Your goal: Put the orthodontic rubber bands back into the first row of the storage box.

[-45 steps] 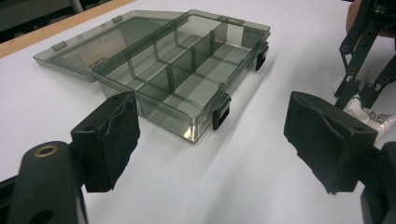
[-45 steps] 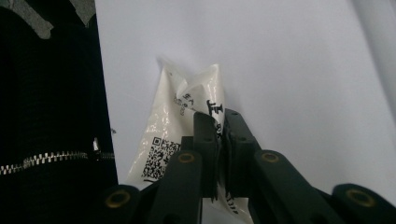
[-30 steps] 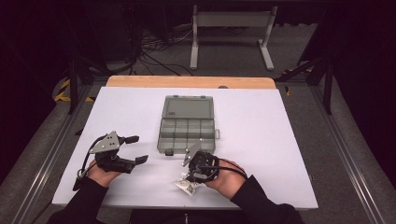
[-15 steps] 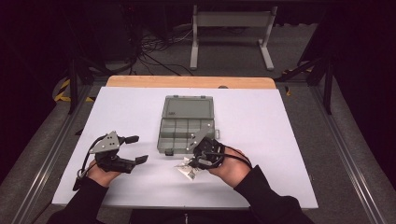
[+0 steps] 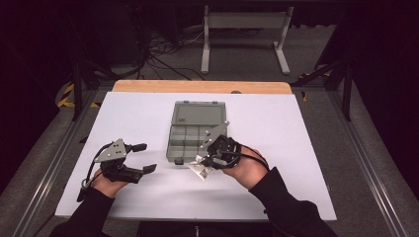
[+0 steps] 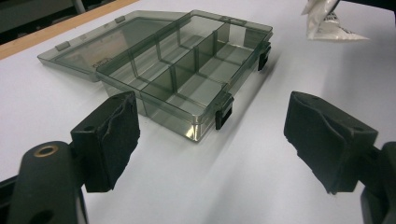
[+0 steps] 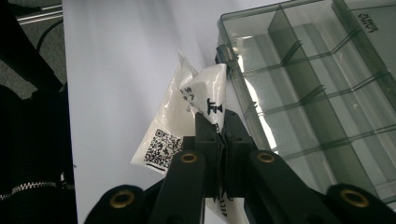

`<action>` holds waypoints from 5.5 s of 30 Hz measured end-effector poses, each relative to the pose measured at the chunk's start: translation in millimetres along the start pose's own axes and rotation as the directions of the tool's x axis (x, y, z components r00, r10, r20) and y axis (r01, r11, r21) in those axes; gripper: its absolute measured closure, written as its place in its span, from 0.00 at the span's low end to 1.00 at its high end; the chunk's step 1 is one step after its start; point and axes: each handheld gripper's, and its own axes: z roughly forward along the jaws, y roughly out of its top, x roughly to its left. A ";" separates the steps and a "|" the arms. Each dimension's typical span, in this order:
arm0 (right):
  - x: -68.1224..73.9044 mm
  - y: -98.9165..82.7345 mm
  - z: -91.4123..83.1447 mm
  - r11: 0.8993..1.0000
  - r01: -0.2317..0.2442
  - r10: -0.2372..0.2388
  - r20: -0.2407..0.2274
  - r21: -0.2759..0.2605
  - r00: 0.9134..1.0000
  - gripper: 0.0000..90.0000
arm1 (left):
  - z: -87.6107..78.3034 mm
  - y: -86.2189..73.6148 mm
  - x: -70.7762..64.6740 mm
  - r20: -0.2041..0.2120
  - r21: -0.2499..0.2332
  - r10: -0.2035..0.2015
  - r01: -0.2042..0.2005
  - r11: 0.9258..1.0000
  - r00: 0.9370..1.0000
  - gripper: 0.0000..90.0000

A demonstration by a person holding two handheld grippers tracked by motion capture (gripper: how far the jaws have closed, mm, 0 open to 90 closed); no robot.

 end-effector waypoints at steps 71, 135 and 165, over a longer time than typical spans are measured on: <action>-111.3 18.0 17.0 0.995 -0.048 0.060 0.148 -0.086 0.987 0.97 | -2.6 -2.4 0.7 -0.006 0.003 0.000 0.000 1.000 1.000 0.21; -127.1 8.7 101.9 0.992 -0.087 0.078 0.105 0.086 0.991 0.93 | -2.8 -2.5 1.2 -0.004 0.000 0.000 0.000 1.000 1.000 0.21; -128.0 2.2 89.6 0.992 -0.118 0.113 0.100 0.039 0.989 0.68 | -1.4 -1.3 1.4 0.000 0.001 -0.001 0.001 1.000 1.000 0.21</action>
